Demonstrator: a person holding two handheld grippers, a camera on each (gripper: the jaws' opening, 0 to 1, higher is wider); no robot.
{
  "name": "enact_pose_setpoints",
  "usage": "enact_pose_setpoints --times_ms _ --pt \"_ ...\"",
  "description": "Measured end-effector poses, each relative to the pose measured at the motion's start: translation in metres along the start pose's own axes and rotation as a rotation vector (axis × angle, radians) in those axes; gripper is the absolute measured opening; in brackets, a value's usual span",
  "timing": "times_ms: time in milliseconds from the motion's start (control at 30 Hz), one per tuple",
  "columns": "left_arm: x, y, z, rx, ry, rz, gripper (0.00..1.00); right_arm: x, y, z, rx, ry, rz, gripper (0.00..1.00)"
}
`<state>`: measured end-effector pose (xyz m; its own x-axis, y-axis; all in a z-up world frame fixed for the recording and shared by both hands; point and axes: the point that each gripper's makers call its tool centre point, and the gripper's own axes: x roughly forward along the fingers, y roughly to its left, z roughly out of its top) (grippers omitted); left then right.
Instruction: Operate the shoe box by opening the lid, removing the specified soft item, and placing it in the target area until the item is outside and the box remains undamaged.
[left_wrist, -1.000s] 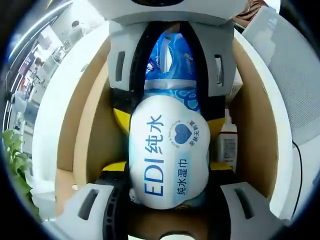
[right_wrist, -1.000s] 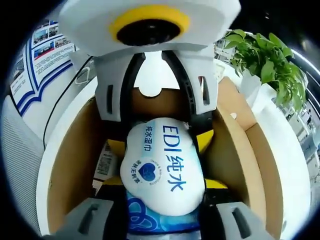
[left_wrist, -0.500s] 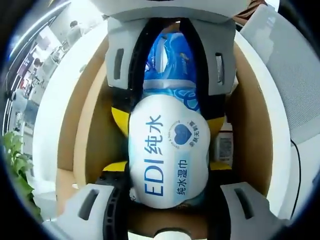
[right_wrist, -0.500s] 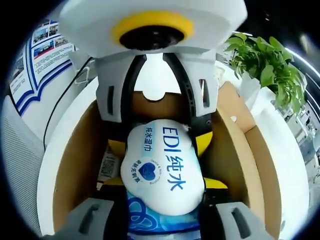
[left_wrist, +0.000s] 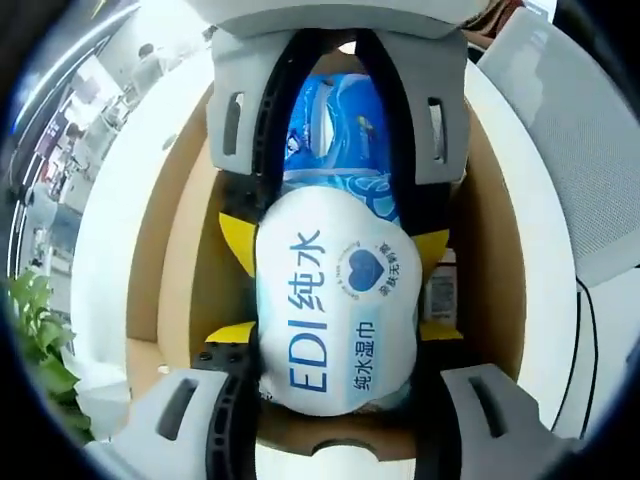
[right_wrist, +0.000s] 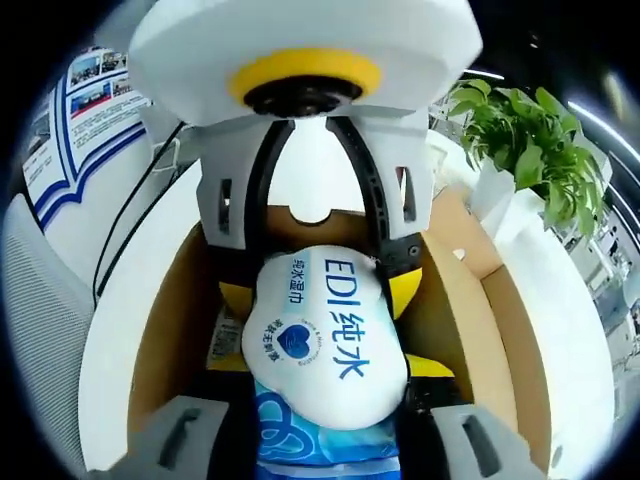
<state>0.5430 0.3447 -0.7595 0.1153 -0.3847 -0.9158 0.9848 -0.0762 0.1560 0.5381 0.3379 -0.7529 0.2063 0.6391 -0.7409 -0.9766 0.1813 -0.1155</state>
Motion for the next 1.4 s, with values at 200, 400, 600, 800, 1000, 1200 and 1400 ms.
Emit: enact_pose_setpoints --times_ms 200,400,600,800,1000,1200,1400 --pt "-0.007 0.001 0.004 0.006 0.002 0.013 0.59 -0.008 -0.001 0.006 -0.014 -0.005 -0.012 0.5" --pt "-0.018 0.005 0.012 0.016 0.003 0.031 0.59 -0.019 -0.005 0.013 -0.029 -0.016 -0.026 0.5" --pt "-0.029 0.007 0.017 0.023 0.009 0.04 0.59 -0.029 -0.006 0.02 -0.036 -0.023 -0.034 0.49" --pt "-0.04 0.006 0.022 0.026 0.013 0.044 0.59 -0.039 -0.005 0.03 -0.039 -0.034 -0.037 0.49" --pt "-0.05 0.005 0.025 0.023 0.017 0.043 0.59 -0.048 -0.004 0.038 -0.042 -0.04 -0.032 0.49" --pt "-0.062 0.006 0.032 0.025 0.018 0.048 0.59 -0.059 -0.005 0.046 -0.047 -0.054 -0.038 0.49" --pt "-0.069 0.007 0.04 0.027 0.016 0.054 0.59 -0.069 -0.006 0.049 -0.051 -0.06 -0.041 0.49"
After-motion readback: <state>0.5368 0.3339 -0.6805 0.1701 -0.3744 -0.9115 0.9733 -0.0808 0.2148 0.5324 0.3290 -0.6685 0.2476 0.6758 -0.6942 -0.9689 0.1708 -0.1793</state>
